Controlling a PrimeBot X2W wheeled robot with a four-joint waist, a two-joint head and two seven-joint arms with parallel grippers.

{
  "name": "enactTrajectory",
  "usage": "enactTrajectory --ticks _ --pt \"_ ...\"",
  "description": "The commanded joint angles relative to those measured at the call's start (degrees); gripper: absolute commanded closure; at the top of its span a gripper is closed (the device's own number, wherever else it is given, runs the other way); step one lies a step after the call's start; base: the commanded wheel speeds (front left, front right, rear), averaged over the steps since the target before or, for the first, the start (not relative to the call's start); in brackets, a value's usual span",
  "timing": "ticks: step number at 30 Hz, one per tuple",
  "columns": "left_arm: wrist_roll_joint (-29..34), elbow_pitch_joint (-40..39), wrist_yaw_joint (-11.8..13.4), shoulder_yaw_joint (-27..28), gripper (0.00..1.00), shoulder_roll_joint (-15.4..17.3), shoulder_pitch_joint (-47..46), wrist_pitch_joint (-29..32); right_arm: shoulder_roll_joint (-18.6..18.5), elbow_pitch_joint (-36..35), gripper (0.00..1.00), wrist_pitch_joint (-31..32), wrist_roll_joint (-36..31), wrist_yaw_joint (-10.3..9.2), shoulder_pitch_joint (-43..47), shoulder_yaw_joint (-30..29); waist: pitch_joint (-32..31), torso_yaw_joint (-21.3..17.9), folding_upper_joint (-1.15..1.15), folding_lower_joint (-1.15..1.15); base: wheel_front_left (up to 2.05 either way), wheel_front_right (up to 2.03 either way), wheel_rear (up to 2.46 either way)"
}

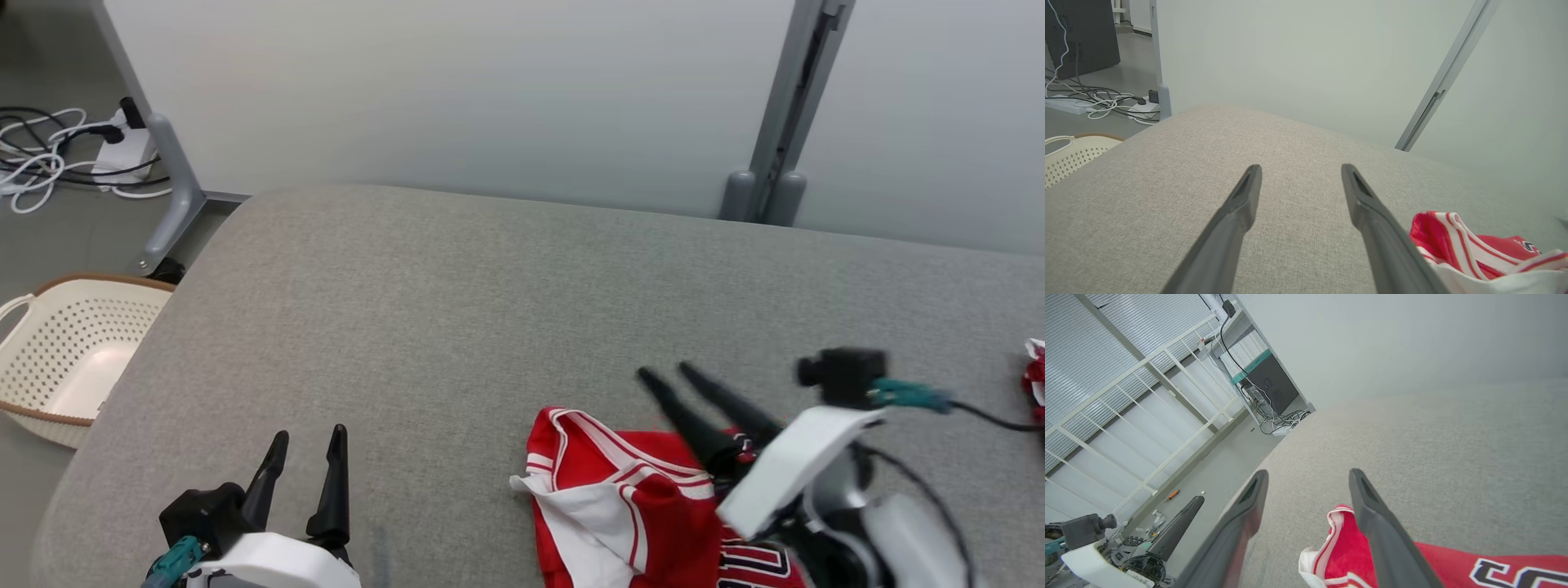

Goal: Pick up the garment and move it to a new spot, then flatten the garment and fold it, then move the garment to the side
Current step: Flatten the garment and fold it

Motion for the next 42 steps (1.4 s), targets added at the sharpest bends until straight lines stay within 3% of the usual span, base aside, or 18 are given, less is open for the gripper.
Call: enactTrajectory --ticks 1,7,12,16,17,19,20,24,30,42 --pt "-0.15 -0.35 0.22 0.28 0.00 0.28 0.43 -0.21 -1.58 -1.40 0.00 -1.20 -0.28 0.04 0.60 -2.22 -0.23 -0.80 0.00 0.00 0.00 0.00 0.00" --pt "-0.15 -0.95 0.18 0.65 0.00 0.40 1.08 -0.28 -4.20 -2.62 0.00 -4.82 -5.87 0.04 2.98 -13.14 -0.53 -2.19 0.00 0.00 0.00 0.00 0.00" --pt "0.63 -2.30 -0.24 1.97 0.00 0.64 1.43 -0.42 -3.47 -1.19 0.00 -7.38 -13.14 0.04 5.57 -20.40 -0.87 -2.82 0.00 0.00 0.00 0.00 0.00" --pt "1.71 -3.70 -0.14 2.89 0.00 0.48 1.99 -0.45 -1.99 -0.26 0.00 -7.94 -17.22 0.04 6.84 -22.38 -0.80 -3.26 0.00 0.00 0.00 0.00 0.00" --pt "2.01 -4.02 -0.24 3.15 0.00 0.41 2.12 -0.45 -1.61 -0.09 0.42 -7.84 -17.67 0.04 6.99 -22.40 -0.78 -3.33 0.00 0.00 0.00 0.00 0.00" --pt "2.68 -4.66 -0.39 3.59 0.00 0.15 2.25 -0.46 -1.24 0.21 0.86 -7.82 -18.55 0.04 6.97 -22.25 -0.72 -3.46 0.00 0.00 0.00 0.00 0.00" --pt "3.04 -5.01 -0.39 3.76 0.00 -0.02 2.30 -0.47 -1.22 0.47 1.00 -7.83 -19.13 0.04 6.93 -21.98 -0.71 -3.50 0.00 0.00 0.00 0.00 0.00" --pt "4.06 -5.79 -0.75 4.32 0.00 -0.45 2.36 -0.47 -2.34 1.74 1.00 -8.23 -22.04 0.04 6.51 -20.42 -0.65 -3.49 0.00 0.00 0.00 0.00 0.00" --pt "6.24 -6.45 -2.05 5.01 0.00 -1.33 1.82 -0.48 -3.22 9.67 1.00 -10.06 -26.95 0.04 6.22 -14.21 -0.45 -2.56 0.00 0.00 0.00 0.00 0.00" --pt "10.71 -6.29 -4.46 6.03 0.00 -2.99 1.95 -0.48 0.00 26.10 1.00 -14.07 -24.96 0.04 1.66 -3.56 -0.47 0.24 0.00 0.00 0.00 0.00 0.00"
